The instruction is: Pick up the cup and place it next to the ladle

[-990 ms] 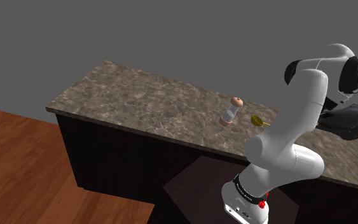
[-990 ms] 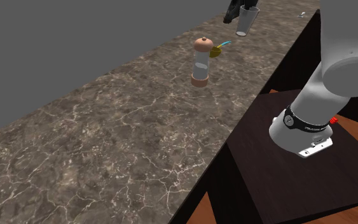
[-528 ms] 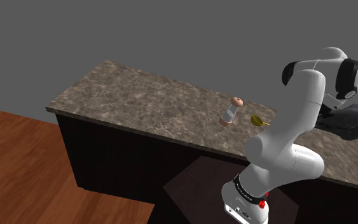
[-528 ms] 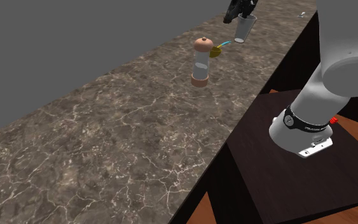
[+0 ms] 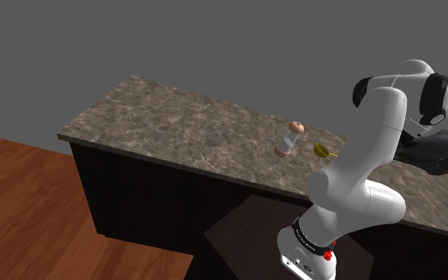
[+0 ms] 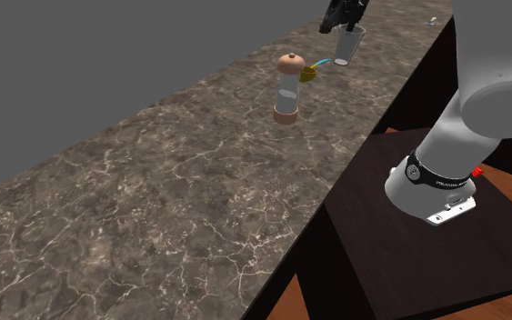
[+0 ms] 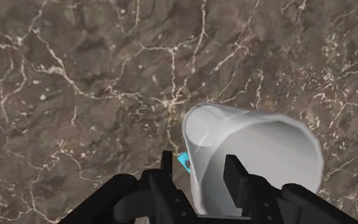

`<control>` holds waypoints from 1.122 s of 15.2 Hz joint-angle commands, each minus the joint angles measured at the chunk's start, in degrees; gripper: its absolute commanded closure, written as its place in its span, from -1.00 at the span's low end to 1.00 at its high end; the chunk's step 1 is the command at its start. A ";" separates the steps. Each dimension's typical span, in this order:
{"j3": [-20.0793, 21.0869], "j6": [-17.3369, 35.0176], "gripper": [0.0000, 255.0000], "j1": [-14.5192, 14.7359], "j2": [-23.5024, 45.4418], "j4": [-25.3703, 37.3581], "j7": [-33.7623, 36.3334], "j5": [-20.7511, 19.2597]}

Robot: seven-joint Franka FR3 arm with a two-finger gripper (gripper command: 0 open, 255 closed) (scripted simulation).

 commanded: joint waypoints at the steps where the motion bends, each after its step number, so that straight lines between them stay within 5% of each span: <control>1: 0.00 0.00 -1.00 0.00 0.00 0.00 0.00 0.00; 5: 0.00 0.00 -1.00 0.00 0.00 0.00 0.00 0.00; 9: -0.85 -6.39 -1.00 -1.81 -1.00 6.45 1.38 -1.57; 17: -0.85 -6.39 -1.00 -1.81 -1.00 6.45 1.38 -1.57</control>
